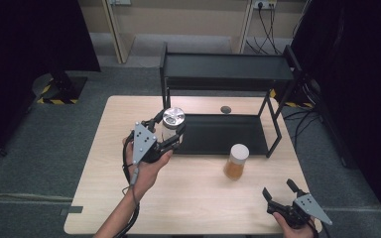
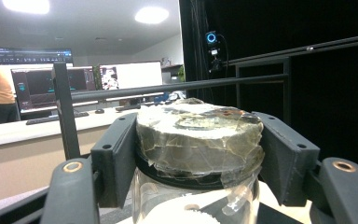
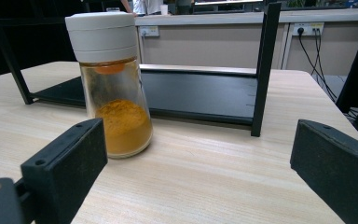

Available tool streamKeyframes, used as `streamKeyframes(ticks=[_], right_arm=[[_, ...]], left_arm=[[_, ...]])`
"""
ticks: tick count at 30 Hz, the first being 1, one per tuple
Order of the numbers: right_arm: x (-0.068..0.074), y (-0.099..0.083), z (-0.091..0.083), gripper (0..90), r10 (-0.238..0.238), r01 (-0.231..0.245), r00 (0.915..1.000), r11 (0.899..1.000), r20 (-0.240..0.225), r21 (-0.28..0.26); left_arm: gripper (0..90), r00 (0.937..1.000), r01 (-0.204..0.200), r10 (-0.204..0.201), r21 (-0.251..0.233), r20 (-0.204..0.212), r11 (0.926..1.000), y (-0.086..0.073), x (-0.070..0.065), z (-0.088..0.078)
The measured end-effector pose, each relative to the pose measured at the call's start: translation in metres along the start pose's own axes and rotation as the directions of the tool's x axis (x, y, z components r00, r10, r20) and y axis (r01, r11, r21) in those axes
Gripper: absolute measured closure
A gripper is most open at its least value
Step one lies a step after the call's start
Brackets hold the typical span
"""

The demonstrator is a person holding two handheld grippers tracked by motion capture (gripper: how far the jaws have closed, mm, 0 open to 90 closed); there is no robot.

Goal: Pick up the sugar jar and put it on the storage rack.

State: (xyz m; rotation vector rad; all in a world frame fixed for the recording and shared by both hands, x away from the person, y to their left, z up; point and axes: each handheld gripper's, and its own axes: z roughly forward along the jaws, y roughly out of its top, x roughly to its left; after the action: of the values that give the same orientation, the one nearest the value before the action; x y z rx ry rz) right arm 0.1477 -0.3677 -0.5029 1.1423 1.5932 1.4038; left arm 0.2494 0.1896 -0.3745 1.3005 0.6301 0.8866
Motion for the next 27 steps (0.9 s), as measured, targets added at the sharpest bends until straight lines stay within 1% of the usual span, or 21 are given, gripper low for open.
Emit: streamKeyframes(ticks=[15, 27], right_arm=[[0.0, 0.0, 0.0, 4.1, 0.002, -0.002, 1.0, 1.0, -0.001, 0.001], [-0.001, 0.0, 0.0, 4.0, 0.007, -0.007, 1.0, 1.0, -0.002, -0.001]], left_arm=[[34.8, 0.9998, -0.005, 0.004, -0.017, -0.02, 0.9998, 0.015, 0.003, 0.015], [34.8, 0.9995, 0.007, -0.008, -0.031, -0.032, 0.9995, 0.025, 0.005, 0.027]])
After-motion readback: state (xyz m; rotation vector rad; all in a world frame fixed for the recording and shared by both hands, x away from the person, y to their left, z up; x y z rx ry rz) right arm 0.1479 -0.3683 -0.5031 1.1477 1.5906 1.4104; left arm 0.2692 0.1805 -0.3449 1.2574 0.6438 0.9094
